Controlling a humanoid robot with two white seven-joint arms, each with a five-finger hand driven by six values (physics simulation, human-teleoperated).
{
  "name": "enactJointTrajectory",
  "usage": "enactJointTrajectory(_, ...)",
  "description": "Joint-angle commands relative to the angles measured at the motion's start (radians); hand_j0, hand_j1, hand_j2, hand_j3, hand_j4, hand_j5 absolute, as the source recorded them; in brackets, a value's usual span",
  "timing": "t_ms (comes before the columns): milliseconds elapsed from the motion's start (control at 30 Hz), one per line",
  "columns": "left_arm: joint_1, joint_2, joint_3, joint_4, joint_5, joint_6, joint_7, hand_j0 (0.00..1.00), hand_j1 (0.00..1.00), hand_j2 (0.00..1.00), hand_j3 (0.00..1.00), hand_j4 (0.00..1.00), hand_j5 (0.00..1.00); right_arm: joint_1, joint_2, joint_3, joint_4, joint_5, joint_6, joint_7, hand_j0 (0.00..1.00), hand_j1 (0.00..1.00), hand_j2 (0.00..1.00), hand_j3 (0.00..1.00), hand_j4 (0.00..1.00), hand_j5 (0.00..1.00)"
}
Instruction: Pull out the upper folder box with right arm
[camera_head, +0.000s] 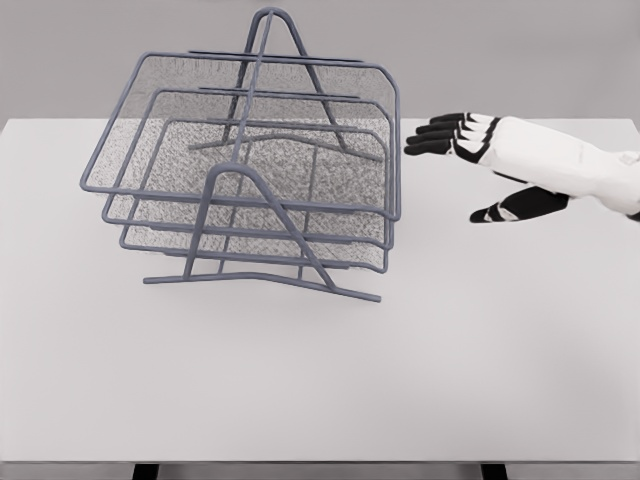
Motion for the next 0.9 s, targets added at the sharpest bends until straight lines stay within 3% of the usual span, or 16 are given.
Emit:
enactJointTrajectory(0, 0.000, 0.000, 0.000, 0.000, 0.000, 0.000, 0.000, 1.00, 1.00, 1.00, 1.00, 1.00, 1.00, 0.000, -0.011, -0.011, -0.009, -0.009, 0.003, 0.002, 1.00, 1.00, 1.00, 1.00, 1.00, 1.00)
enactJointTrajectory(67, 0.000, 0.000, 0.000, 0.000, 0.000, 0.000, 0.000, 1.00, 1.00, 1.00, 1.00, 1.00, 1.00, -0.014, 0.004, -0.013, 0.045, 0.016, 0.003, 0.001, 1.00, 1.00, 1.00, 1.00, 1.00, 1.00)
enactJointTrajectory(133, 0.000, 0.000, 0.000, 0.000, 0.000, 0.000, 0.000, 1.00, 1.00, 1.00, 1.00, 1.00, 1.00, -0.017, 0.158, -0.108, 0.072, 0.347, 0.043, 0.002, 1.00, 1.00, 1.00, 1.00, 1.00, 1.00)
enactJointTrajectory(167, 0.000, 0.000, 0.000, 0.000, 0.000, 0.000, 0.000, 1.00, 1.00, 1.00, 1.00, 1.00, 1.00, -0.021, 0.190, -0.108, 0.076, 0.424, 0.049, 0.002, 1.00, 1.00, 1.00, 1.00, 1.00, 1.00)
enactJointTrajectory(200, 0.000, 0.000, 0.000, 0.000, 0.000, 0.000, 0.000, 1.00, 1.00, 1.00, 1.00, 1.00, 1.00, -0.051, 0.187, -0.099, 0.118, 0.430, 0.003, 0.002, 1.00, 1.00, 1.00, 1.00, 1.00, 1.00)
enactJointTrajectory(267, 0.000, 0.000, 0.000, 0.000, 0.000, 0.000, 0.000, 1.00, 1.00, 1.00, 1.00, 1.00, 1.00, -0.155, 0.190, -0.021, 0.290, 0.430, 0.003, 0.002, 1.00, 1.00, 1.00, 1.00, 1.00, 1.00)
enactJointTrajectory(333, 0.000, 0.000, 0.000, 0.000, 0.000, 0.000, 0.000, 1.00, 1.00, 1.00, 1.00, 1.00, 1.00, -0.202, 0.192, 0.070, 0.301, 0.429, 0.003, 0.002, 1.00, 1.00, 1.00, 1.00, 1.00, 1.00)
enactJointTrajectory(433, 0.000, 0.000, 0.000, 0.000, 0.000, 0.000, 0.000, 1.00, 1.00, 1.00, 1.00, 1.00, 1.00, -0.204, 0.208, 0.116, 0.326, 0.429, 0.003, 0.002, 1.00, 1.00, 1.00, 1.00, 1.00, 1.00)
enactJointTrajectory(867, 0.000, 0.000, 0.000, 0.000, 0.000, 0.000, 0.000, 1.00, 1.00, 1.00, 1.00, 1.00, 1.00, -0.252, 0.279, 0.154, 0.310, 0.426, 0.003, 0.002, 1.00, 1.00, 1.00, 1.00, 1.00, 1.00)
